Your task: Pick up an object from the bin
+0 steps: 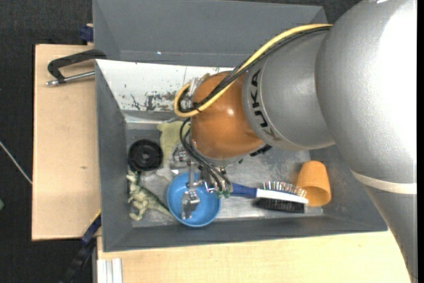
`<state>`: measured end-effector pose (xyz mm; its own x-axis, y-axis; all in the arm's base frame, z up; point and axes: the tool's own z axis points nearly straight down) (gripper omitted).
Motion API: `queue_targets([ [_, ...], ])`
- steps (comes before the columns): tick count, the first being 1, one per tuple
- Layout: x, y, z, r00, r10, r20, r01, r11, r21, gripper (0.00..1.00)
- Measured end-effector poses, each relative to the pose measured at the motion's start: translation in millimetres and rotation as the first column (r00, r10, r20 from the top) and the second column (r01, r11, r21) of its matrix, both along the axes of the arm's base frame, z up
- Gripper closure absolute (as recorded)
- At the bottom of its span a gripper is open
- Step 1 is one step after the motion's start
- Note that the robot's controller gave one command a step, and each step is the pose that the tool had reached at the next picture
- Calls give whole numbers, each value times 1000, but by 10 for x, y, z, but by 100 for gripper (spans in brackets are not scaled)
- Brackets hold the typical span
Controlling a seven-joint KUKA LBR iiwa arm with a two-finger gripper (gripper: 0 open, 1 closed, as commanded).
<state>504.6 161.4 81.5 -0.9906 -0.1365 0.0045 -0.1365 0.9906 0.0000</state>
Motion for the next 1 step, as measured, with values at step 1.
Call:
queue_targets([
  [1,65,-6,33,1000,-2,18,2,1000,3,100],
])
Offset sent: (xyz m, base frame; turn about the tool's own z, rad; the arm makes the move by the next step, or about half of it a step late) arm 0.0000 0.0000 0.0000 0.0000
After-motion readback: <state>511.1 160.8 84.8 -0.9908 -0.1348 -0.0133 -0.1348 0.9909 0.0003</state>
